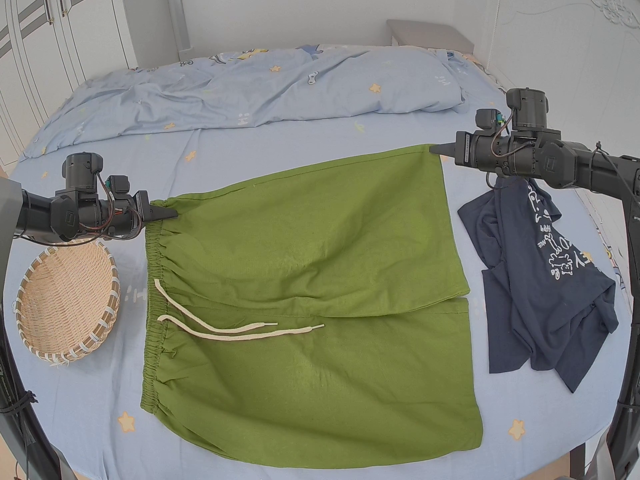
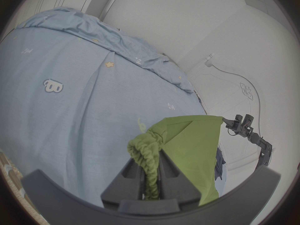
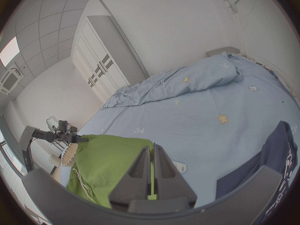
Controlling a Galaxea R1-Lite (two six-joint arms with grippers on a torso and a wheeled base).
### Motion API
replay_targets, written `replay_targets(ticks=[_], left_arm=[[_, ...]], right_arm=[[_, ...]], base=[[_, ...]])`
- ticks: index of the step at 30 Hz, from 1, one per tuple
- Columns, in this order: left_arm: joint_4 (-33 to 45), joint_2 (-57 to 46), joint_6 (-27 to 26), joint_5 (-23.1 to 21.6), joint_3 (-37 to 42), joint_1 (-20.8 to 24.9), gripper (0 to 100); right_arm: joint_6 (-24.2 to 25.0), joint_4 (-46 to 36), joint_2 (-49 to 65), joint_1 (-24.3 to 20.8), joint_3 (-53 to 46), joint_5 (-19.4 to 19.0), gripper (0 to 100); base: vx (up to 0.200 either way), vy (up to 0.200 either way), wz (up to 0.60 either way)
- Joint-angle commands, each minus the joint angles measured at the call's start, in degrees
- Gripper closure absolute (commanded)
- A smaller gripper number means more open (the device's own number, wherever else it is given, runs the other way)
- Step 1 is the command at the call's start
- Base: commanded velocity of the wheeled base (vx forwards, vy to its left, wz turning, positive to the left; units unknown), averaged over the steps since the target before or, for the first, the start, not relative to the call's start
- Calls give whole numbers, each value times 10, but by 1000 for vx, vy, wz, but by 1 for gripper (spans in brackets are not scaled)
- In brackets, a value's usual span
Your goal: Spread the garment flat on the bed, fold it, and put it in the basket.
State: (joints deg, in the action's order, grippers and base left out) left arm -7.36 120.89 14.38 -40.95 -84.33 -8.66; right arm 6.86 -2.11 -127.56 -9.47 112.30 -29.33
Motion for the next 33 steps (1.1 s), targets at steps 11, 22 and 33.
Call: replay_targets(ticks=[11, 22, 33], left_arm=[[-3, 44, 10, 8, -40, 7, 0], [-10, 12, 11, 20, -32, 26, 0], [-14, -60, 6, 88, -10, 16, 0]], right_arm=[[4, -7, -58, -2, 23, 17, 0], [35, -100, 26, -1, 23, 16, 0], [31, -117, 216, 3, -164, 9, 0]], base=[[0, 0, 0], [0, 0, 0], [0, 0, 0]])
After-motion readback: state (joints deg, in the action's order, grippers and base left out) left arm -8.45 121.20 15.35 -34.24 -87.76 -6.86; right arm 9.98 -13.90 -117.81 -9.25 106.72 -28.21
